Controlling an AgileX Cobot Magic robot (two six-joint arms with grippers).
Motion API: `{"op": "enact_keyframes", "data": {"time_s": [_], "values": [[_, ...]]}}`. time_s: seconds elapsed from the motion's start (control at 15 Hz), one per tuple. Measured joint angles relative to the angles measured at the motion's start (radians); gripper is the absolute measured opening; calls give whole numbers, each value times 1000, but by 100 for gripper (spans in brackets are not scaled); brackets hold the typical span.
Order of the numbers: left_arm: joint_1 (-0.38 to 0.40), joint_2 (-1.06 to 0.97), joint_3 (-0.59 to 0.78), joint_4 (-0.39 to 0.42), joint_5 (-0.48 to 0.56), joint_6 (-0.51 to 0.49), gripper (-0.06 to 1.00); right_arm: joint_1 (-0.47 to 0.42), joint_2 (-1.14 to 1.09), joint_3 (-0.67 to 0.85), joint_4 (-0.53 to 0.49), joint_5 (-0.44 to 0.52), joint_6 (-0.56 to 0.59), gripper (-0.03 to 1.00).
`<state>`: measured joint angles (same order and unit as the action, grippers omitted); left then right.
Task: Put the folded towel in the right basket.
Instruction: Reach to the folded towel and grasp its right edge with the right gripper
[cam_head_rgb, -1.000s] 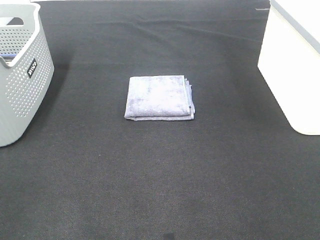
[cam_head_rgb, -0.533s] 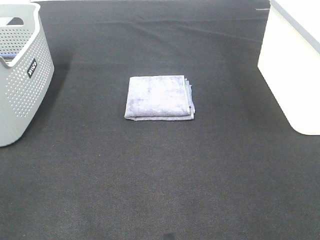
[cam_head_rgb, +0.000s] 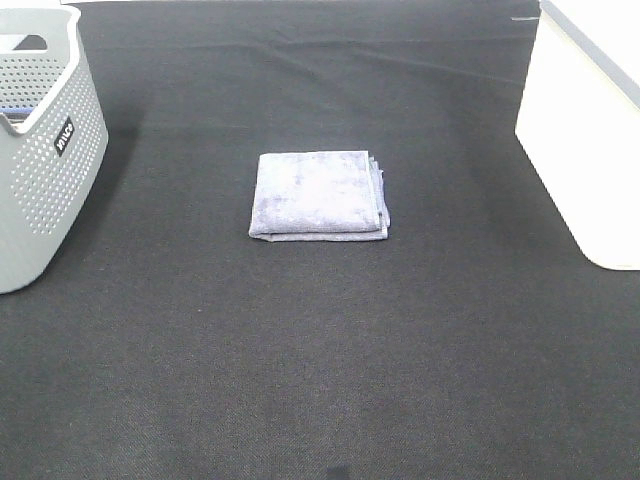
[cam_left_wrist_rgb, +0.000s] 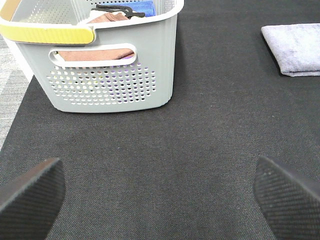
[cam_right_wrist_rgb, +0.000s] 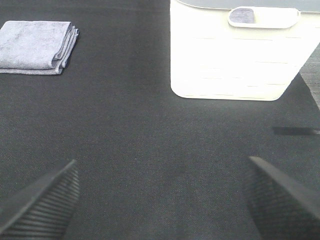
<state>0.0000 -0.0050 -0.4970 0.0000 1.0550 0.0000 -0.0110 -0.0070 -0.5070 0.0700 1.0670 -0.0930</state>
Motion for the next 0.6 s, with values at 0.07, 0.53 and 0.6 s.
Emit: {"op": "enact_keyframes", "data": {"time_s": [0.07,0.53,0.6], "values": [[0,0,0,0,0,0,97,0,0,0,0,0,0,84],[0,0,0,0,0,0,97,0,0,0,0,0,0,84],[0,0,0,0,0,0,97,0,0,0,0,0,0,84]]}}
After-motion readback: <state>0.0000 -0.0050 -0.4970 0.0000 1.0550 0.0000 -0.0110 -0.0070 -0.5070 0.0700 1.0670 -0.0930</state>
